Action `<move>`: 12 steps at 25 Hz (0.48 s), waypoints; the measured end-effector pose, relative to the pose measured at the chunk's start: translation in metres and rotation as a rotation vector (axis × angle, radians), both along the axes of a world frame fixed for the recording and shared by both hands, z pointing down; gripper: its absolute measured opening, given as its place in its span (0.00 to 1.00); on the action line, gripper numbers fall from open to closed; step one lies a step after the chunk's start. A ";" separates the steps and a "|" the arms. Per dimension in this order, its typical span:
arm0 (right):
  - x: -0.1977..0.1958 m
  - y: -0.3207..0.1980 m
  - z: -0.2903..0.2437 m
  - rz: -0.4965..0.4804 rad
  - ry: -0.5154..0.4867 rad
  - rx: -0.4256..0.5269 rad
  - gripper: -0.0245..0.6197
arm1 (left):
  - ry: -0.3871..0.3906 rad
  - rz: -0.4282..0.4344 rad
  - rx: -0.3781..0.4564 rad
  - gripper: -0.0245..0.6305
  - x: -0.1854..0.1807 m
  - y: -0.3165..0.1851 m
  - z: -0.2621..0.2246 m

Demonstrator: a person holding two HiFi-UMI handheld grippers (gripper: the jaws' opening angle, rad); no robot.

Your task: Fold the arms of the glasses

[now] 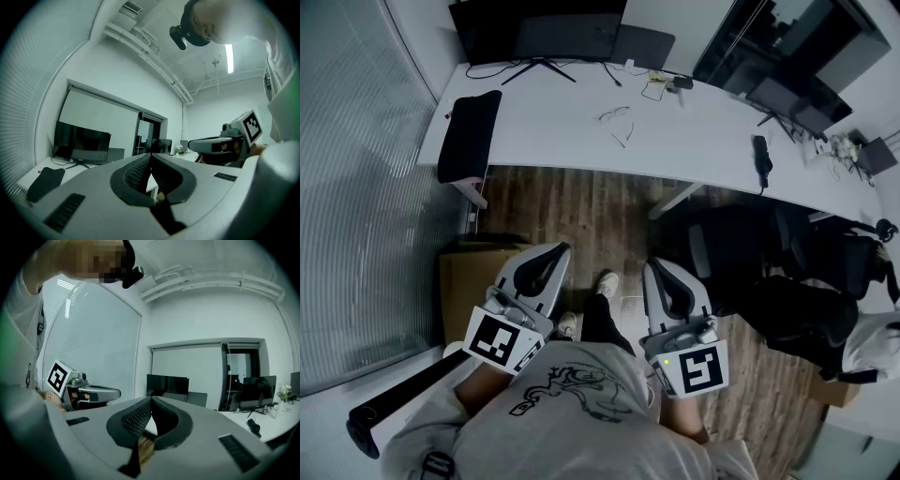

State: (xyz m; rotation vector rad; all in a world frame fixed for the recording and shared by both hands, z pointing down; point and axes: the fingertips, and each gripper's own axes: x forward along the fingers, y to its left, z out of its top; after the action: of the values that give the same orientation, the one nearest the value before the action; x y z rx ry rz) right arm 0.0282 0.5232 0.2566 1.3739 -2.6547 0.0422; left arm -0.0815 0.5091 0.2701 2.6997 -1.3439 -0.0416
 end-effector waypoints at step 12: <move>0.079 -0.112 0.002 0.027 -0.023 -0.009 0.05 | -0.019 0.034 0.011 0.07 0.081 -0.118 -0.008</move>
State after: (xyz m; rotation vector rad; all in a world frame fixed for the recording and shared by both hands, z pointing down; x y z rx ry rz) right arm 0.1076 0.4116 0.2581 1.4145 -2.6513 0.0738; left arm -0.0009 0.3913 0.2619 2.7378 -1.3056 -0.0205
